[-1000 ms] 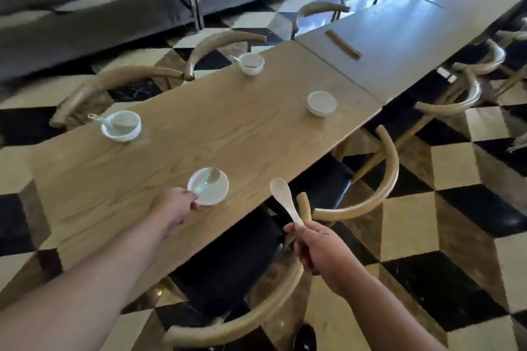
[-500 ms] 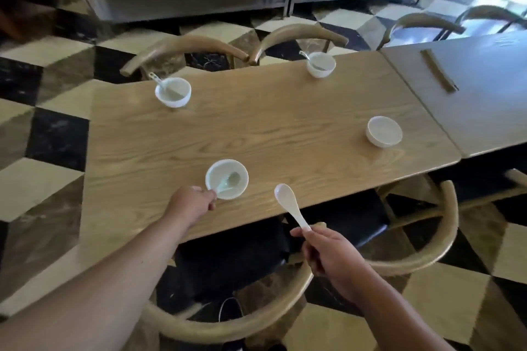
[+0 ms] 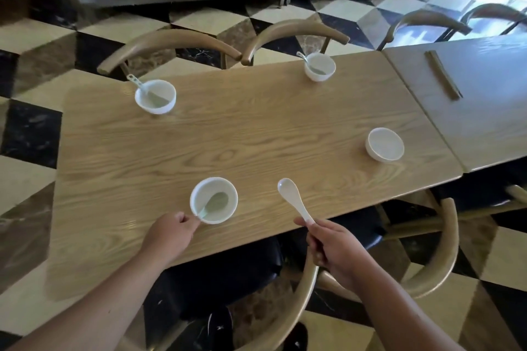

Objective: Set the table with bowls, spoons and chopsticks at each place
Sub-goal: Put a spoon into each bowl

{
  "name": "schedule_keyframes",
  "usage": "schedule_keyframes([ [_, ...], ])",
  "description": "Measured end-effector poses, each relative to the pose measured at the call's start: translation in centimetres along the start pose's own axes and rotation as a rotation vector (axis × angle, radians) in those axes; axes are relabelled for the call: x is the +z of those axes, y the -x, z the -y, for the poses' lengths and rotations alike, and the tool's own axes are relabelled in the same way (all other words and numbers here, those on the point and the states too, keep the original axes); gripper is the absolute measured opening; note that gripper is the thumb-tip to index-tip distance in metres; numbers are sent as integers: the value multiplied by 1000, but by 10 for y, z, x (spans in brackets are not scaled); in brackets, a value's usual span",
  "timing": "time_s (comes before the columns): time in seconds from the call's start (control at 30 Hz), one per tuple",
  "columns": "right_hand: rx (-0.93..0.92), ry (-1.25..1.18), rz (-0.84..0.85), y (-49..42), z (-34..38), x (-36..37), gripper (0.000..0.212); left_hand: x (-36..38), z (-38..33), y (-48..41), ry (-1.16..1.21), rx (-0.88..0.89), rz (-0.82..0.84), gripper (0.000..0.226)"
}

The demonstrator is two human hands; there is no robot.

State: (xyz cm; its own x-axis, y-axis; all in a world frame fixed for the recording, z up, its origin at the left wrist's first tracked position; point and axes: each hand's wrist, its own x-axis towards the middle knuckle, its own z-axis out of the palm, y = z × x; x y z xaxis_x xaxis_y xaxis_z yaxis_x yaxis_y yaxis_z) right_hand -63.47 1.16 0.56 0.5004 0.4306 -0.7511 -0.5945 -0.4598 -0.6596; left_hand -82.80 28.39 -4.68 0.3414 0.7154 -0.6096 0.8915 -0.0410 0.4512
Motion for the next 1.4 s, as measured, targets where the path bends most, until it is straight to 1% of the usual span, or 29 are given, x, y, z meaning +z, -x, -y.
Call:
schedule_keyframes([
  [0.07, 2, 7, 8, -10, 7, -11, 28, 0, -4, 3, -54, -22, -19, 38],
  [0.17, 5, -15, 21, -27, 19, -34, 28, -3, -16, 8, -120, -65, -78, 30],
  [0.2, 5, -19, 25, -34, 23, -44, 28, -4, -21, 11, -120, -91, -109, 36],
  [0.27, -9, -27, 33, -46, 35, -69, 28, -1, -35, 16, -145, -95, -224, 56],
  [0.3, -24, -35, 34, -51, 42, -84, 28, 4, -46, 20, -159, -54, -299, 57],
  [0.37, -60, -43, 17, -63, 59, -122, 28, 21, -82, 34, -137, 103, -400, 40],
  [0.4, -80, -31, -1, -67, 69, -142, 27, 32, -105, 43, -103, 168, -403, 27],
  [0.43, -103, -3, -25, -71, 81, -163, 26, 46, -131, 53, -65, 206, -380, 14],
  [0.47, -124, 38, -51, -74, 93, -185, 24, 62, -156, 61, -28, 209, -319, 5],
  [0.53, -145, 128, -104, -81, 117, -229, 19, 96, -203, 73, 53, 171, -133, 15],
  [0.63, -145, 261, -186, -96, 145, -287, 15, 148, -260, 83, 295, 92, 137, 21],
  [0.7, -130, 387, -230, -110, 158, -317, 15, 178, -289, 90, 430, 44, 225, 26],
  [0.8, -95, 547, -212, -131, 169, -342, 16, 215, -322, 98, 404, 60, 224, 25],
  [0.9, -68, 652, -171, -148, 173, -350, 15, 242, -340, 101, 357, 57, 215, 20],
  [1.0, -39, 655, -147, -158, 173, -349, 14, 258, -339, 102, 298, 64, 207, 21],
  [1.1, -14, 632, -140, -167, 169, -343, 13, 263, -338, 103, 109, 117, 185, 20],
  [1.17, 9, 617, -139, -171, 166, -338, 13, 263, -338, 104, -77, 204, 126, 30],
  [1.23, 39, 587, -141, -174, 162, -334, 11, 262, -339, 101, -188, 319, 66, 54],
  [1.3, 55, 557, -151, -177, 159, -333, 9, 262, -341, 97, -228, 397, 48, 74],
  [1.4, 48, 550, -168, -182, 155, -334, 17, 260, -344, 89, -260, 426, 54, 90],
])
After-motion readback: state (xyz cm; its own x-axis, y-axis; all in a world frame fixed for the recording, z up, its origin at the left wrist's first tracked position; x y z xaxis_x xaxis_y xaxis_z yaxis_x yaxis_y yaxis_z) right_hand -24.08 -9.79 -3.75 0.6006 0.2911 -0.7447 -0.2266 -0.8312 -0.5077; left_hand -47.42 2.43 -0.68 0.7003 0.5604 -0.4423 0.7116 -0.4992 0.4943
